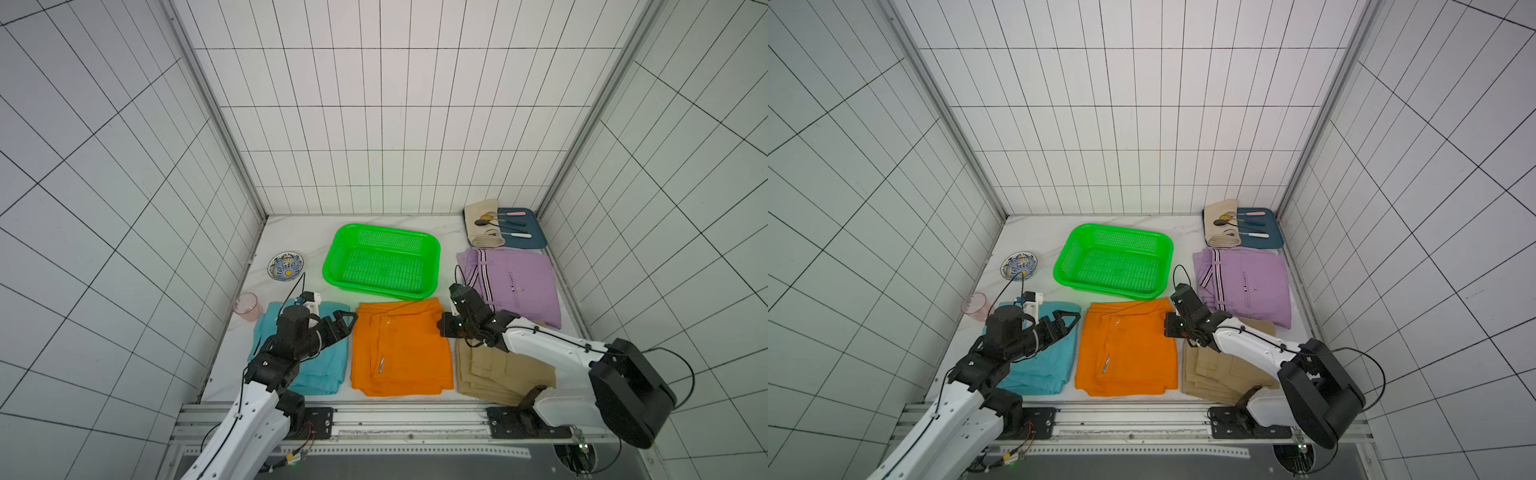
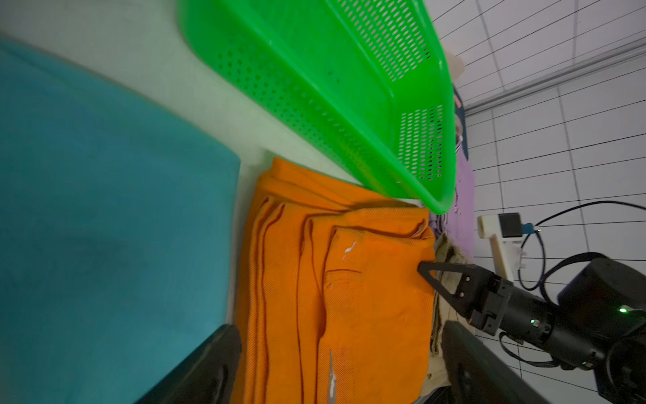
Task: Put the folded long pants in the basket
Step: Pick up the long pant at the center of the board.
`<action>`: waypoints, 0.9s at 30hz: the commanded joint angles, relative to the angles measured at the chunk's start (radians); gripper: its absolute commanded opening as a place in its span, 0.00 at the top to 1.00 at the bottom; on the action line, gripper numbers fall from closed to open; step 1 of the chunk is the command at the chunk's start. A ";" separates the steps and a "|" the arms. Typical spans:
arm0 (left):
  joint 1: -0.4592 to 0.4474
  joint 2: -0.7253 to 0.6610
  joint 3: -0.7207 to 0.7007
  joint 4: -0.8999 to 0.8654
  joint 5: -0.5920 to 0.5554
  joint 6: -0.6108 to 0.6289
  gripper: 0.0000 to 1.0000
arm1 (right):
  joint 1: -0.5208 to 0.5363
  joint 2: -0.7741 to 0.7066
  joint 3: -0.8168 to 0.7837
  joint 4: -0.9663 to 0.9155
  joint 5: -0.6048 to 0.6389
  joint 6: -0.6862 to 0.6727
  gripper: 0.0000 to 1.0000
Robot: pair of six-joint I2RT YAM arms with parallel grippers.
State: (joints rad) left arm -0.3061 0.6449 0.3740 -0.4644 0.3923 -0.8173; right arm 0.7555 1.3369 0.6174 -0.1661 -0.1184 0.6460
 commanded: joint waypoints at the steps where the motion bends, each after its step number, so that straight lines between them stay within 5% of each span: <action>1: -0.086 0.098 0.015 0.084 -0.018 -0.014 0.07 | -0.024 0.039 0.034 -0.033 0.011 0.012 1.00; 9: -0.205 0.421 0.016 0.197 -0.136 -0.007 0.07 | -0.052 0.047 0.028 -0.017 -0.014 0.019 1.00; 16: -0.210 0.470 -0.043 0.298 -0.130 -0.024 0.11 | -0.051 0.055 0.023 0.018 -0.059 0.017 1.00; 19: -0.212 0.479 -0.059 0.350 -0.104 -0.031 0.25 | -0.044 0.051 0.021 0.032 -0.096 0.018 1.00; 24: -0.212 0.538 -0.044 0.372 -0.054 -0.025 0.62 | -0.034 -0.024 -0.036 0.042 -0.144 0.037 0.66; 27: -0.212 0.550 -0.042 0.378 -0.054 -0.025 0.71 | -0.033 -0.092 -0.081 0.028 -0.158 0.033 0.53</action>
State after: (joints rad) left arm -0.5144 1.1782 0.3347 -0.1112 0.3080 -0.8463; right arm 0.7147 1.3251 0.5922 -0.1413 -0.2314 0.6701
